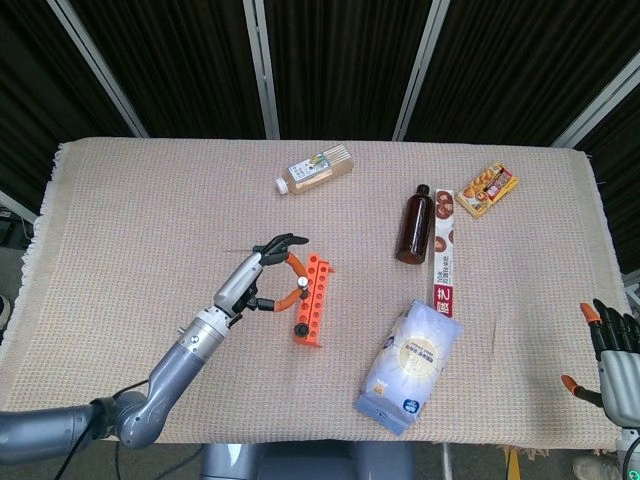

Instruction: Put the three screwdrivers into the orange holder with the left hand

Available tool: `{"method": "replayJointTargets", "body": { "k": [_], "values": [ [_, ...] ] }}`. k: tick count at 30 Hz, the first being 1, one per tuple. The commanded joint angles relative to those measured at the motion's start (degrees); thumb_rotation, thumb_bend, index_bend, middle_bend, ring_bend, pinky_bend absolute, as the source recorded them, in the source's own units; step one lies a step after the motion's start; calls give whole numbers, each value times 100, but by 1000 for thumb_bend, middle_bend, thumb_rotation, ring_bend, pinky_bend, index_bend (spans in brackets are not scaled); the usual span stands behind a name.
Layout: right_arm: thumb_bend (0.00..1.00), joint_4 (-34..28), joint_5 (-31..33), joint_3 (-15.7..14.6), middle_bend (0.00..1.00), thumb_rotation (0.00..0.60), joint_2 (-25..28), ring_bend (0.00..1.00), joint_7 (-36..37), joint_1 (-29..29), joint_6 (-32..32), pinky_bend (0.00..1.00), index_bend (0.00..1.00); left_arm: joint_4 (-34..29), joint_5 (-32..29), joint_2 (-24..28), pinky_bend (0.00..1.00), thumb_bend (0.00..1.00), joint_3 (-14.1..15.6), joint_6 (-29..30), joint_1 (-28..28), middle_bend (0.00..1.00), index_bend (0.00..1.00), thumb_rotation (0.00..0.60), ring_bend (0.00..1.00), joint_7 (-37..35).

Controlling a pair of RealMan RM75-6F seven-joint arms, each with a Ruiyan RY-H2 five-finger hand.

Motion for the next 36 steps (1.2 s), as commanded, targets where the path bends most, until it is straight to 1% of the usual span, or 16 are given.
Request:
{"method": "replayJointTargets", "body": {
  "k": [1, 6, 12, 23, 36],
  "values": [
    [0, -2, 11, 3, 0, 600, 1, 0, -8, 2, -8, 0, 0, 114, 39, -99, 0, 597, 102, 15, 13, 113, 689, 600, 0, 49],
    [0, -9, 23, 6, 0, 600, 1, 0, -20, 11, -28, 0, 0, 329, 93, -269, 0, 596, 229, 21, 41, 113, 688, 600, 0, 47],
    [0, -24, 32, 7, 0, 600, 3, 0, -45, 17, -40, 0, 0, 549, 121, -414, 0, 597, 283, 14, 45, 113, 688, 600, 0, 59],
    [0, -42, 53, 12, 0, 600, 4, 0, -69, 19, -50, 0, 0, 670, 149, -491, 0, 598, 281, 4, 40, 113, 688, 600, 0, 107],
    [0, -26, 62, 13, 0, 600, -2, 0, -58, 25, -62, 0, 0, 688, 249, -509, 0, 595, 372, 6, 104, 112, 688, 600, 0, 123]
  ]
}}
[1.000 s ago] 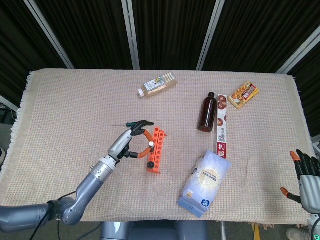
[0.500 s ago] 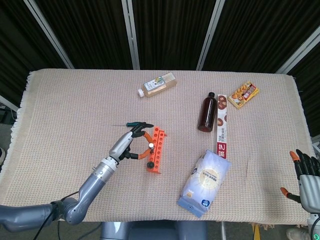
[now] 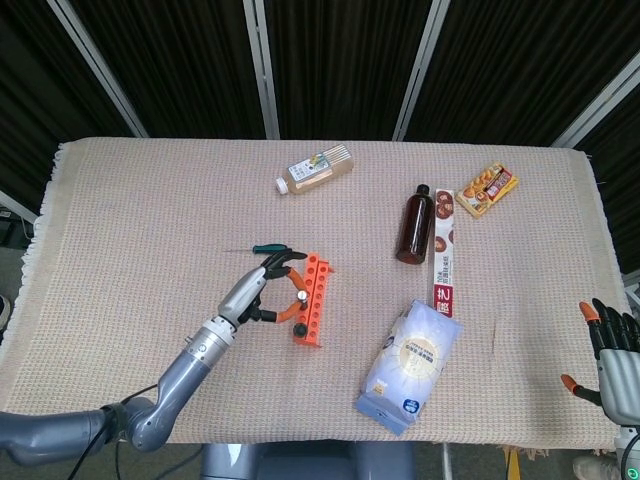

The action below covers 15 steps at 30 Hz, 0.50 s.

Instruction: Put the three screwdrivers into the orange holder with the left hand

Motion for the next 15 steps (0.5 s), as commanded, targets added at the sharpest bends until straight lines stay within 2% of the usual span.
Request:
{"method": "replayJointTargets", "body": {
  "k": [1, 15],
  "values": [
    [0, 6, 2, -1, 0, 600, -4, 0, 5, 1, -5, 0, 0, 7, 6, -3, 0, 595, 5, -6, 7, 111, 688, 600, 0, 0],
    [0, 6, 23, 6, 0, 600, -8, 0, -3, 16, -33, 0, 0, 67, -71, -50, 0, 597, -33, -78, -12, 110, 687, 600, 0, 88]
  ]
}}
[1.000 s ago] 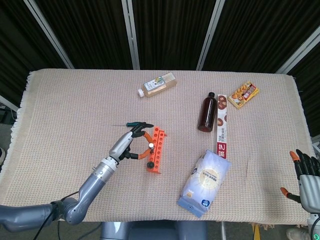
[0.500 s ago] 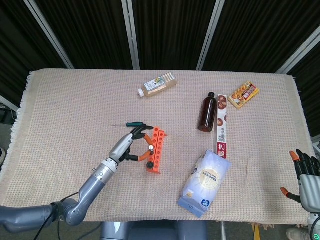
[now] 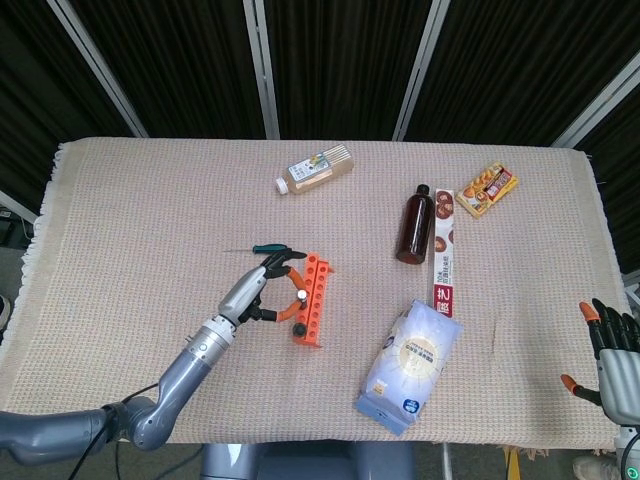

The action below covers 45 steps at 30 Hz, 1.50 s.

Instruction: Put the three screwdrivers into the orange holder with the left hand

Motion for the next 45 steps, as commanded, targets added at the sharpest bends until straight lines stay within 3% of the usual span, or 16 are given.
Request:
{"method": "replayJointTargets", "body": {
  "k": [1, 23, 28, 36, 45],
  "values": [
    [0, 0, 1, 4, 0, 600, 2, 0, -6, 4, -2, 0, 0, 9, -6, -10, 0, 598, 11, -11, 1, 110, 687, 600, 0, 17],
    [0, 24, 23, 3, 0, 600, -5, 0, 18, -4, -3, 0, 0, 100, -53, -126, 0, 594, 43, -79, 19, 106, 678, 600, 0, 109],
    [0, 25, 16, 3, 0, 600, -2, 0, 20, -4, 2, 0, 0, 72, 18, -102, 0, 580, 70, -58, 40, 83, 569, 600, 0, 130],
    [0, 26, 20, 2, 0, 600, -3, 0, 18, -10, 9, 0, 0, 39, 92, -65, 0, 529, 104, -68, 47, 1, 281, 600, 0, 177],
    [0, 19, 29, 10, 0, 600, 0, 0, 14, -4, 3, 0, 0, -18, 161, -32, 0, 530, 71, -10, 67, 0, 200, 600, 0, 148]
  ]
}}
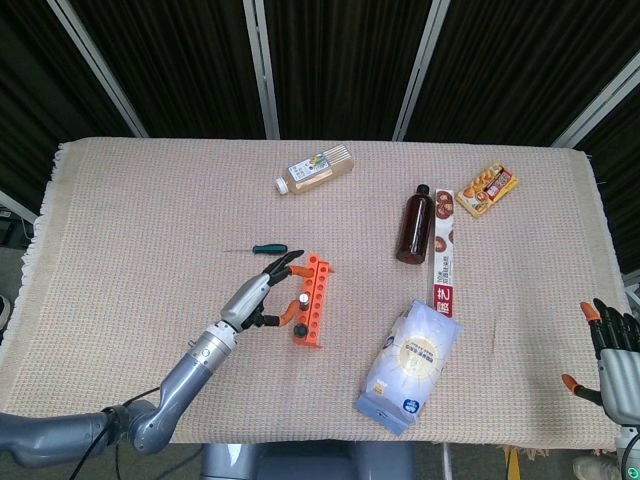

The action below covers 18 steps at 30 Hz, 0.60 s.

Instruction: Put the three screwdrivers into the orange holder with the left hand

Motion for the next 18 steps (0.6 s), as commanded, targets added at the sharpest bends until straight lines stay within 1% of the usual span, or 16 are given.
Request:
{"method": "replayJointTargets", "body": {
  "k": [1, 8, 10, 12, 14, 18],
  "values": [
    [0, 1, 11, 5, 0, 600, -1, 0, 1, 1, -3, 0, 0, -31, 48, 30, 0, 529, -23, 55, 19, 0, 194, 600, 0, -23],
    [0, -9, -16, 8, 0, 600, 2, 0, -4, 13, 3, 0, 0, -324, 269, 415, 0, 530, -143, 206, 88, 0, 179, 600, 0, -142],
    [0, -7, -22, 7, 0, 600, 1, 0, -1, 14, 6, 0, 0, -391, 284, 563, 0, 531, -182, 197, 84, 0, 186, 600, 0, -109],
    [0, -2, -23, 7, 0, 600, -1, 0, 7, 12, 9, 0, 0, -408, 231, 723, 0, 531, -250, 171, 58, 0, 222, 600, 0, -4],
    [0, 5, -29, 6, 0, 600, -3, 0, 17, 13, 11, 0, 0, -323, 114, 831, 0, 532, -322, 112, -14, 0, 267, 600, 0, 222],
    [0, 16, -49, 5, 0, 600, -3, 0, 46, 15, 23, 0, 0, 123, -328, 956, 0, 533, -406, -125, -315, 0, 323, 600, 0, 1182]
  ]
}}
